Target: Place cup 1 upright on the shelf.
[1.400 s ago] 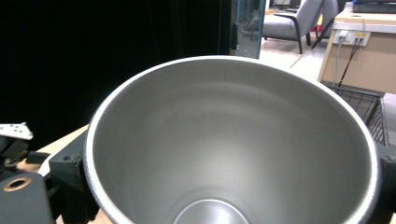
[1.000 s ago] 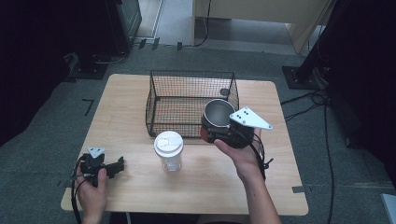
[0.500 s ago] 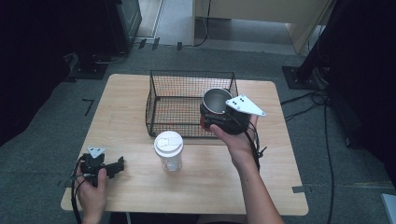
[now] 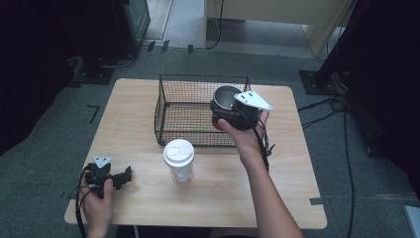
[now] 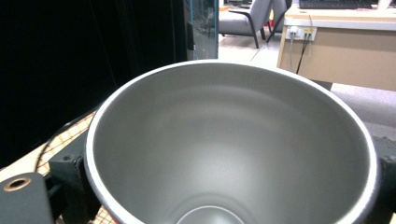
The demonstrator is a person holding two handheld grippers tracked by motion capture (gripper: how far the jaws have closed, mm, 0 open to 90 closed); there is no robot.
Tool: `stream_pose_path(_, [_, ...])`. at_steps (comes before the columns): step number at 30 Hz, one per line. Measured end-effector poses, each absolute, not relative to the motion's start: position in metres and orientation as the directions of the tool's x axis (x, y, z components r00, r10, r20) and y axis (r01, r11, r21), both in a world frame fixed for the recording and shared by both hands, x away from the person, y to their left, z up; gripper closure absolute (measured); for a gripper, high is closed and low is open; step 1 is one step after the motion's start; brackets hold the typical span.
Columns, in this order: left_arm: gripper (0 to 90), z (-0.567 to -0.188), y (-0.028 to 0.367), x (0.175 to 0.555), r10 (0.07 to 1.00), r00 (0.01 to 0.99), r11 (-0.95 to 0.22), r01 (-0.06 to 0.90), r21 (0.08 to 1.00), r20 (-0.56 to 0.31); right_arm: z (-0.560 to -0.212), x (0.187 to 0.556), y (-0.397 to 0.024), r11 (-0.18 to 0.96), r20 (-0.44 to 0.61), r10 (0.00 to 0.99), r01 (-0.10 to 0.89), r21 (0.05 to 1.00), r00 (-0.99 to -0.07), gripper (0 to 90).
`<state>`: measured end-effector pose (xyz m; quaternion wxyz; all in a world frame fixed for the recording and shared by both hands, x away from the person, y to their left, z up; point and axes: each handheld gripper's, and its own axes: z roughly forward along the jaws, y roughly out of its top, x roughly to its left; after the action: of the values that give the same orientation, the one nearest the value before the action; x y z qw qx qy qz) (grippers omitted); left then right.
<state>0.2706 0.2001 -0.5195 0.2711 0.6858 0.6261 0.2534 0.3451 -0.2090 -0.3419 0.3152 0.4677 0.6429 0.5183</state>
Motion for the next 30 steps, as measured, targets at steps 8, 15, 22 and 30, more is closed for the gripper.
stream_pose_path(8, [0.0,-0.520,0.200,0.271,0.996,0.088,-0.069,0.721,0.689,0.008,-0.358,0.375,-0.203,0.018,0.090,0.941,0.314,0.949,-0.325,7.2])
stream_pose_path(15, [0.0,-0.519,0.200,0.271,0.996,0.088,-0.069,0.722,0.688,0.008,-0.371,0.391,-0.197,0.027,0.082,0.948,0.337,0.941,-0.306,7.2])
stream_pose_path(22, [0.0,-0.519,0.200,0.271,0.996,0.088,-0.069,0.722,0.688,0.008,-0.382,0.402,-0.199,0.013,0.103,0.951,0.370,0.929,-0.293,7.2])
stream_pose_path(30, [0.0,-0.519,0.200,0.270,0.996,0.088,-0.070,0.723,0.688,0.008,-0.397,0.422,-0.200,0.028,0.114,0.955,0.464,0.885,-0.275,7.2])
